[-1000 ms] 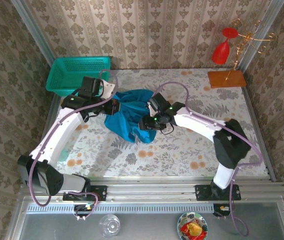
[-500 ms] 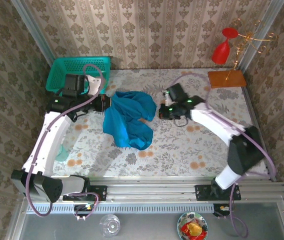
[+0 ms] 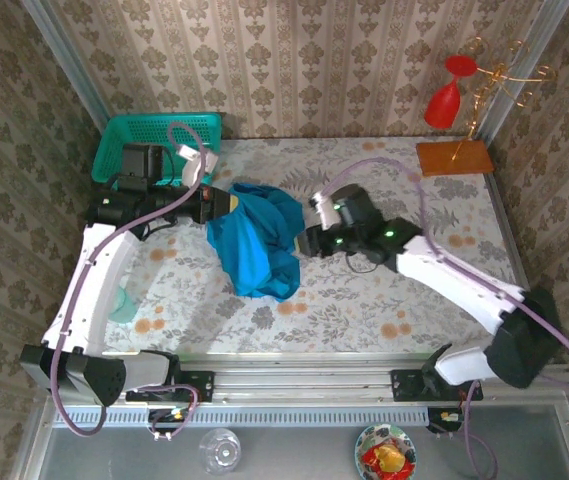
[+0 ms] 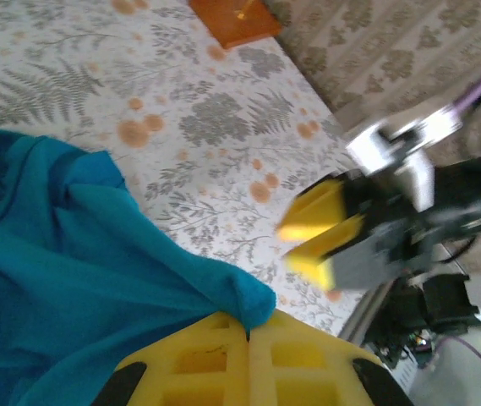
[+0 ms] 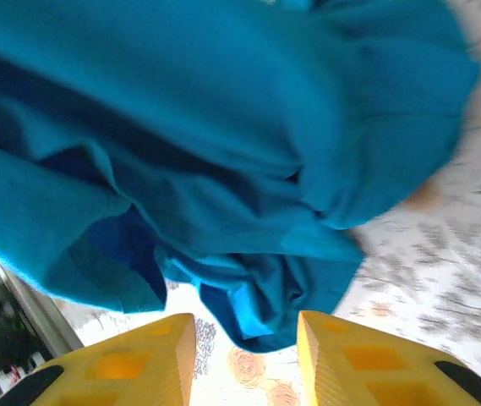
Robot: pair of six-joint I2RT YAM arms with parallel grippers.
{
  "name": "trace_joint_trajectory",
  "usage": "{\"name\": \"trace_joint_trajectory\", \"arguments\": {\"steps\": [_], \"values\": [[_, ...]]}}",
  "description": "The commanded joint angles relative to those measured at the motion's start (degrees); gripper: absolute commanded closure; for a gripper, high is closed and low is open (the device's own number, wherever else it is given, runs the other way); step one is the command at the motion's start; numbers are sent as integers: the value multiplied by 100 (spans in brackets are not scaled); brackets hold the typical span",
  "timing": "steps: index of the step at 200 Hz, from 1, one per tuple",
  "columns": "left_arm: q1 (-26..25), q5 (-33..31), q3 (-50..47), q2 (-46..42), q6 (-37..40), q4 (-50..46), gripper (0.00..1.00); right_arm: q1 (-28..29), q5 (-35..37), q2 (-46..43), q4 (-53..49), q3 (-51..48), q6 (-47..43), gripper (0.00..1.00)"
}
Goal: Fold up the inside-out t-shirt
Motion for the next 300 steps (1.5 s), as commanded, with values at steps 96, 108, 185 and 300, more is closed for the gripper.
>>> {"name": "trace_joint_trajectory", "arguments": {"steps": [96,108,185,300], "values": [[37,488,-389,9,1028,-752,100,516,-2369,2051,2865,518,-94,41],[33,487,-372,4,1055,-784,100,536,-2446,2191,2924,631,-50,43],[33,-324,-362,-138,946,-739,100,80,1151,1079,1285,913,-178,100],[-1613,372,5851,3134,1486,-2325,100,-263,2347,-1586,-770,1322,-976,100]]}}
